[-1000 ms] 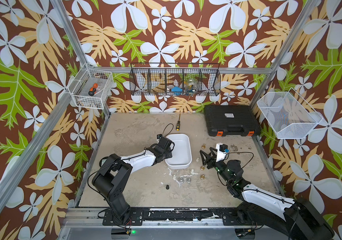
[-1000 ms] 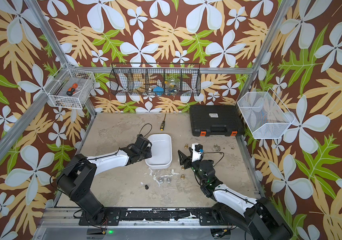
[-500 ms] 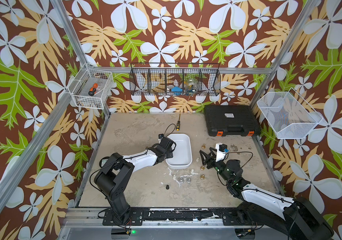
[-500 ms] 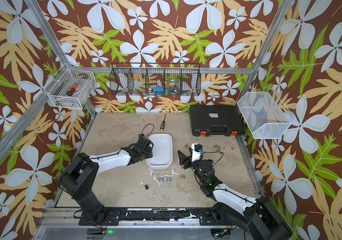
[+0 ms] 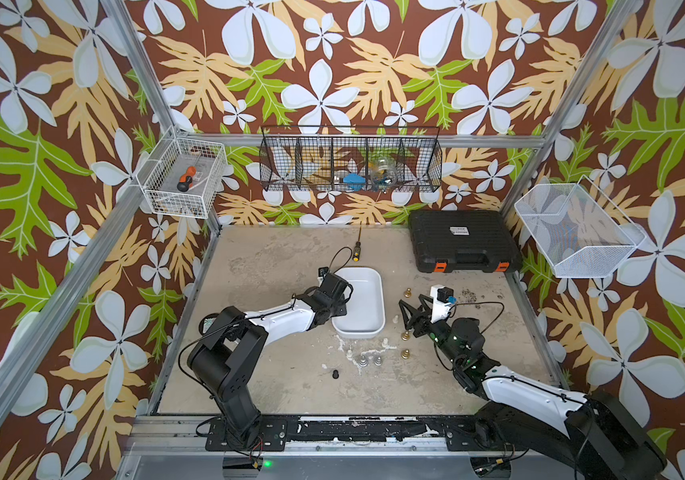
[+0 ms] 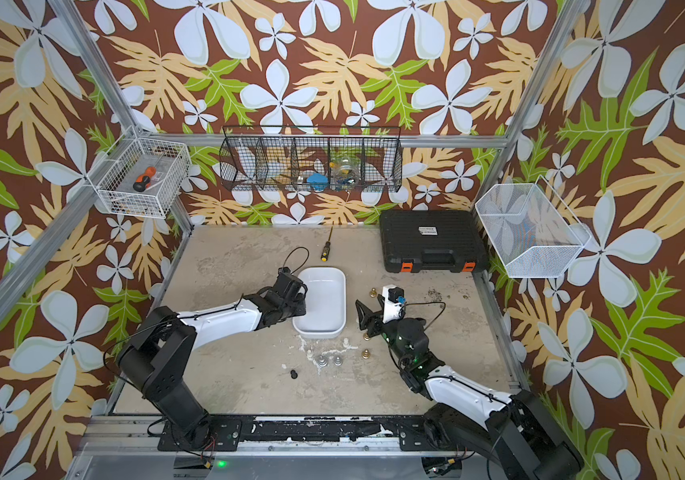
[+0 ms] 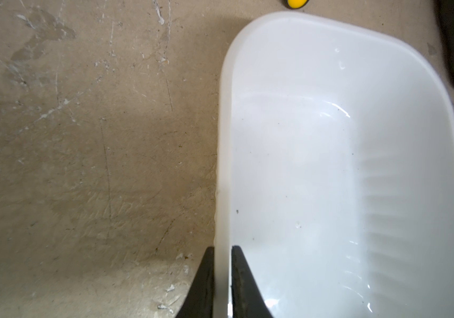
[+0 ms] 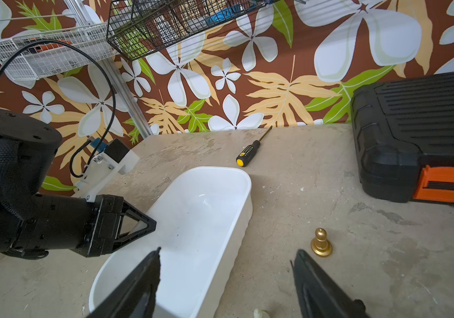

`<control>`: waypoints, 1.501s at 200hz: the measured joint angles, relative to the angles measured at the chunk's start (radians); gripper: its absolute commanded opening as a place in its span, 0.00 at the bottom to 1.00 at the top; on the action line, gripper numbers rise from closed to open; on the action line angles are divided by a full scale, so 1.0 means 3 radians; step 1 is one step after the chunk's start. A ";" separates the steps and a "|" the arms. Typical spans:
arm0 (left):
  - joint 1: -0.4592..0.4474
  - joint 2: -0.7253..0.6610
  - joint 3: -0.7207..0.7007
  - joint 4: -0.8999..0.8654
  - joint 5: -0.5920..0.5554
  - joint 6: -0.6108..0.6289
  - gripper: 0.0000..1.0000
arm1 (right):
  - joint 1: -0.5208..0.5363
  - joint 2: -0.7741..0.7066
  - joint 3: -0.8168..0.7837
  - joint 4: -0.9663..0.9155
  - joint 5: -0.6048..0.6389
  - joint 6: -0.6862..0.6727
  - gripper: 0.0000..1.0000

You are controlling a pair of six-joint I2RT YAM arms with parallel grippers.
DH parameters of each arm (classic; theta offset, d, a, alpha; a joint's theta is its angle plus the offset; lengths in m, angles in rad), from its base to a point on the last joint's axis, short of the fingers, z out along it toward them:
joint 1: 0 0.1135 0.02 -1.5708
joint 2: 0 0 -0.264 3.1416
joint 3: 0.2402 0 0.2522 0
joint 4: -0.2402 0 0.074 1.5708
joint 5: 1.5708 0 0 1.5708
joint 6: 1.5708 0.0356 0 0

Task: Put the chess pieces into the storage box
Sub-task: Place the storage box at the center of the board, then pick up the chess piece at the center of the board.

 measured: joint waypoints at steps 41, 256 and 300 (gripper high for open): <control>0.0000 -0.0051 -0.0005 -0.0038 -0.0006 0.0001 0.24 | 0.0000 0.0000 0.0001 -0.0025 -0.0001 0.0000 0.78; -0.1232 -0.1827 -0.0635 -0.1369 0.0712 -0.0098 0.38 | 0.0787 -0.0552 -0.0403 -0.0235 -0.0464 -0.0635 0.79; -0.1342 -0.1807 -0.0875 -0.1441 0.0619 -0.0388 0.38 | 0.0807 -0.0633 -0.0393 -0.0248 -0.0369 -0.0718 0.79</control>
